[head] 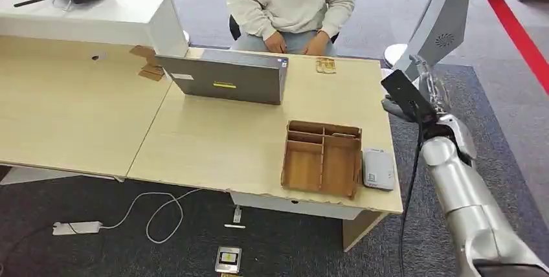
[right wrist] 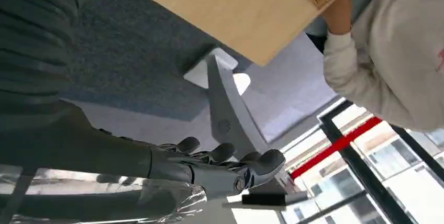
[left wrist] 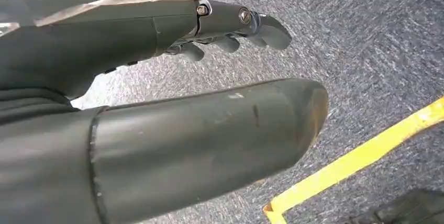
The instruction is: Pass the card to the sensor for recognition and then transmit it.
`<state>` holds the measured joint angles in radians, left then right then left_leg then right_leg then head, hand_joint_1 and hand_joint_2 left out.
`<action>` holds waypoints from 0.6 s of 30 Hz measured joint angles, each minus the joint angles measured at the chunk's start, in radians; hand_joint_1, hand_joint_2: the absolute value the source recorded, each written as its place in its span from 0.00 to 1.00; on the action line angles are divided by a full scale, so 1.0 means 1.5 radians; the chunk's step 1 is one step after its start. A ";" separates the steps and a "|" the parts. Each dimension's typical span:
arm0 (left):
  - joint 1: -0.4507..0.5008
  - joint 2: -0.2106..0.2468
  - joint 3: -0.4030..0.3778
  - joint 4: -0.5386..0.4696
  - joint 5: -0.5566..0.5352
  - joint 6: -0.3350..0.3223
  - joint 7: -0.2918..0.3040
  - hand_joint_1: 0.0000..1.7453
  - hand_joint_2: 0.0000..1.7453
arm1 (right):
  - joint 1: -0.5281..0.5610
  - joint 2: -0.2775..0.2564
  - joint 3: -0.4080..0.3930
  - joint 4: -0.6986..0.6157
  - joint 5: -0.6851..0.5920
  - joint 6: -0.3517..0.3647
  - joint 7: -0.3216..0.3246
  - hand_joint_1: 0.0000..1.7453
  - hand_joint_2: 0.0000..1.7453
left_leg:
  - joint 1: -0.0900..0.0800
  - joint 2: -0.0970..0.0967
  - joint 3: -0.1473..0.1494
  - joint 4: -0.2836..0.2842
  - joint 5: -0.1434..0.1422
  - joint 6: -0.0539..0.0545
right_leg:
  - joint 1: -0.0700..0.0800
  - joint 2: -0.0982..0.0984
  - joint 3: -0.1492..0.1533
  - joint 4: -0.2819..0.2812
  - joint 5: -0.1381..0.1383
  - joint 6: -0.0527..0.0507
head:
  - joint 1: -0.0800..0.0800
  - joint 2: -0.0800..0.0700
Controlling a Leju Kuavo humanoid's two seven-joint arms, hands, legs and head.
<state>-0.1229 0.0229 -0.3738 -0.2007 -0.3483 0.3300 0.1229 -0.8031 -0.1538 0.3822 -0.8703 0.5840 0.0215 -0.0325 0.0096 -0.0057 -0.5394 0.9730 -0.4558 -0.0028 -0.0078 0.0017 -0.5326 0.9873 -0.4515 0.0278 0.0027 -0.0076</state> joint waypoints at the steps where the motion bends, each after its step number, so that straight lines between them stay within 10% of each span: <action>1: 0.000 0.000 0.000 0.000 0.000 0.002 0.000 0.00 0.00 | 0.015 -0.005 0.000 -0.016 0.000 0.021 0.006 0.00 1.00 | 0.000 0.000 0.000 0.000 0.000 0.000 | 0.000 0.000 0.000 0.000 0.000 0.000 | 0.000 0.000; 18: -0.001 -0.003 0.000 0.000 -0.006 0.004 0.004 0.00 0.00 | 0.137 -0.022 0.006 -0.176 0.019 0.071 0.026 0.00 1.00 | 0.000 0.000 0.000 0.000 0.000 0.000 | 0.000 0.000 0.000 0.000 0.000 0.000 | 0.000 0.000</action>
<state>-0.1242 0.0191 -0.3738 -0.2007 -0.3571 0.3357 0.1289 -0.5972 -0.1865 0.3910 -1.1337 0.6130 0.1286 0.0073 0.0099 -0.0052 -0.5394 0.9727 -0.4557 -0.0030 -0.0075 0.0017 -0.5324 0.9875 -0.4516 0.0277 0.0027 -0.0076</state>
